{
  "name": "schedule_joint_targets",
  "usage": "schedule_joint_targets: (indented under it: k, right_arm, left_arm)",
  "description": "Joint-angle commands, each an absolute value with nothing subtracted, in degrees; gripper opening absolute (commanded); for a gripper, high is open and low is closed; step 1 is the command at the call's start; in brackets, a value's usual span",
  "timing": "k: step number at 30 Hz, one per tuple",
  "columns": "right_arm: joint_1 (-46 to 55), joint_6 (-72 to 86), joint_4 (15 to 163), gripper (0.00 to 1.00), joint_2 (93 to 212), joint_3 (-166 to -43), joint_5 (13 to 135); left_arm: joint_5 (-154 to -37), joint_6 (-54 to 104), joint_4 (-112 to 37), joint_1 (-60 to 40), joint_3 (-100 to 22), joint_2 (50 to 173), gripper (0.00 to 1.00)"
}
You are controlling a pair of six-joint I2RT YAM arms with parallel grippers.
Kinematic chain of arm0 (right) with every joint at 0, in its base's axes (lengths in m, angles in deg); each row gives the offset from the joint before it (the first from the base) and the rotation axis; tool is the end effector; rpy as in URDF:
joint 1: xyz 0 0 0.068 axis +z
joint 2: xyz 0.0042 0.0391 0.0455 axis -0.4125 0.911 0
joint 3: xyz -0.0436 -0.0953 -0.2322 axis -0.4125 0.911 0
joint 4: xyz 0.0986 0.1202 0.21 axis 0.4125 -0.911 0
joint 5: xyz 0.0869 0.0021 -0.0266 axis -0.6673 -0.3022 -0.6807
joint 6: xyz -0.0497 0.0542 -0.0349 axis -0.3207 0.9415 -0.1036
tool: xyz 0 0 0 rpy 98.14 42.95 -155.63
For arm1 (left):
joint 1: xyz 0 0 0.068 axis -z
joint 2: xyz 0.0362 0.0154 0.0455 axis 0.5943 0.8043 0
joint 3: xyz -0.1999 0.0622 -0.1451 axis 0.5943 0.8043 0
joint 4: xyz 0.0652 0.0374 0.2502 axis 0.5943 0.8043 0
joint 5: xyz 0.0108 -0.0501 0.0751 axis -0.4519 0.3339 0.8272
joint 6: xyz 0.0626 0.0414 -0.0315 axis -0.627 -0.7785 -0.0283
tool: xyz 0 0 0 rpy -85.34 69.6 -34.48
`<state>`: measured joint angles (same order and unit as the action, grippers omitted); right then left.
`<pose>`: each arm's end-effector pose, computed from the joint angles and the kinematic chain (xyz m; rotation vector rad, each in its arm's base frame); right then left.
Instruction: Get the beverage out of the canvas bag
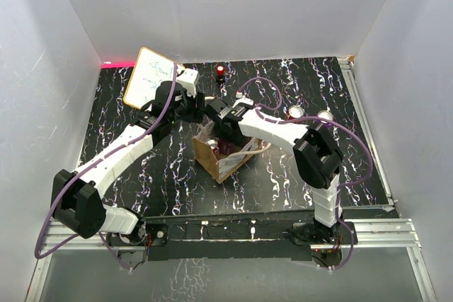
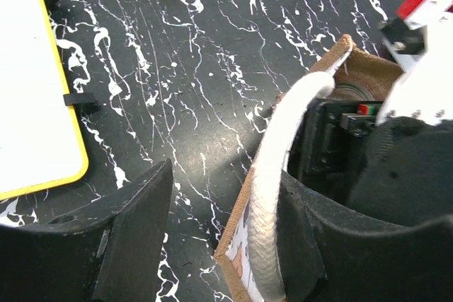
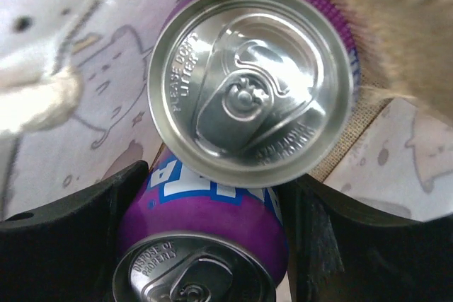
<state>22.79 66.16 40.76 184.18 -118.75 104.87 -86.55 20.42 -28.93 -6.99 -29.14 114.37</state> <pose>0.2978 0.2804 0.1679 0.5187 2.5845 0.0580 0.3096 -0.1741 0.2897 0.3858 1.9406 -0.4031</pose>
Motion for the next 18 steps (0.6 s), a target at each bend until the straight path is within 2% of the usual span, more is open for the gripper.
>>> schedule_joint_targets:
  k: [1,6,11,14,18]
  right_arm:
    - [24.14,66.14,43.96,0.36,174.71,-120.90,109.17]
    - [24.15,64.96,45.33,0.32,169.67,-119.79,110.06]
    - [24.15,59.64,48.53,0.22,165.06,-117.59,109.62]
    - [24.15,53.98,50.02,0.17,162.15,-116.06,109.16]
    - [24.14,44.21,53.65,0.15,156.79,-113.87,107.23]
  left_arm:
    - [-87.38,20.40,-29.44,-6.23,-31.02,113.65,0.54]
    - [-87.53,20.48,-29.35,-6.25,-31.00,113.81,0.54]
    - [-87.57,20.54,-29.44,-6.23,-31.00,113.91,0.54]
    - [-87.55,20.57,-29.48,-6.23,-31.01,114.02,0.54]
    - [-87.92,20.66,-29.44,-6.29,-30.99,114.13,0.54]
